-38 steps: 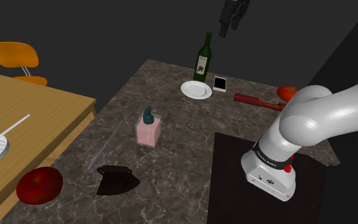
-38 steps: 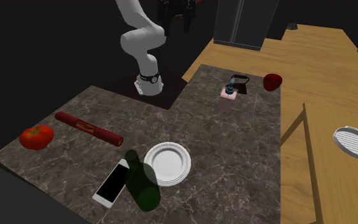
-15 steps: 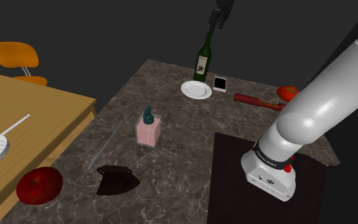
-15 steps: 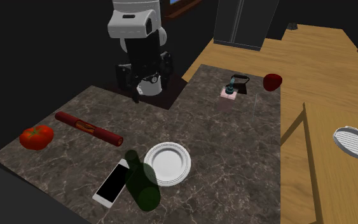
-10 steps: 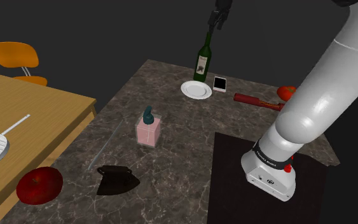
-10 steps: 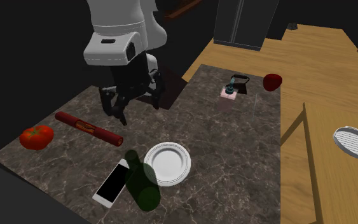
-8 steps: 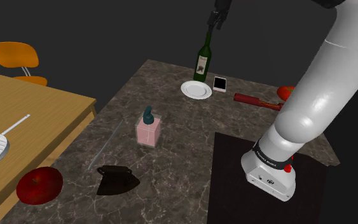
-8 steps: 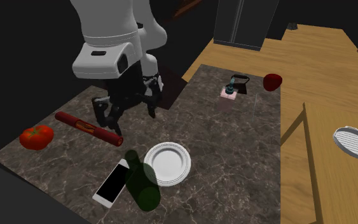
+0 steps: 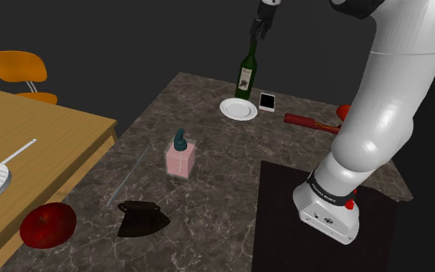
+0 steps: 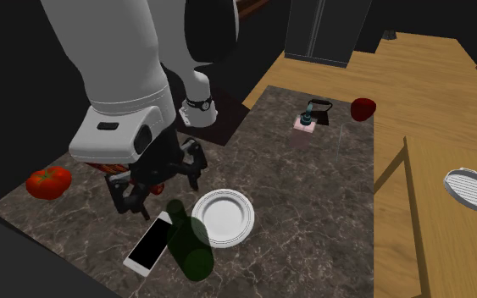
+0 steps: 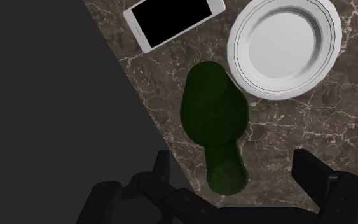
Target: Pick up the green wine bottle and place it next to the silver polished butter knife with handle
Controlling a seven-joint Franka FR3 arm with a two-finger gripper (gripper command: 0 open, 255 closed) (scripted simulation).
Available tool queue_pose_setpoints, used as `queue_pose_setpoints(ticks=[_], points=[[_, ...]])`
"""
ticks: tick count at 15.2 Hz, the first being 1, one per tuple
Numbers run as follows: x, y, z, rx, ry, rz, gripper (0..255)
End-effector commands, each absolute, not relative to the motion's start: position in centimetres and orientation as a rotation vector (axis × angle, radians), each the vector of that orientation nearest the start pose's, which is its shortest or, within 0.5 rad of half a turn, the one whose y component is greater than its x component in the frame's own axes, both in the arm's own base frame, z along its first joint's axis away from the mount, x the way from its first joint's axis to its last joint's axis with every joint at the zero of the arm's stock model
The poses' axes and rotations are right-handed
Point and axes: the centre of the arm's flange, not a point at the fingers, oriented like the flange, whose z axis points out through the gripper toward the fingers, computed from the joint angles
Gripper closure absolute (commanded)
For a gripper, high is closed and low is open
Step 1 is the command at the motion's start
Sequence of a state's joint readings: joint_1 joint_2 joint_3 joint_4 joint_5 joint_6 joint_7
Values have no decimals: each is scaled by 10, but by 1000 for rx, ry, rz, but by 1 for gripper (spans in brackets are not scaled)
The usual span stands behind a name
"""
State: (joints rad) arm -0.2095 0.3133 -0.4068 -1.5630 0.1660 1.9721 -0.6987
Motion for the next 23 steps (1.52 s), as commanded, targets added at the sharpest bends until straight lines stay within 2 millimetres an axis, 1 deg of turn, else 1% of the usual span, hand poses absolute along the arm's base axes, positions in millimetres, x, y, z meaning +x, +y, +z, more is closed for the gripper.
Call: queue_pose_setpoints(ticks=[1,4,11,12,21,23], points=[[565,-349,477,-3182,-83,-190,0],[566,-349,464,-3182,-83,-190,0],[566,-349,464,-3182,-83,-190,0],[566,-349,464,-3182,-83,-190,255],[566,-349,464,-3182,-83,-190,255],[566,-349,474,-3182,-83,-190,255]])
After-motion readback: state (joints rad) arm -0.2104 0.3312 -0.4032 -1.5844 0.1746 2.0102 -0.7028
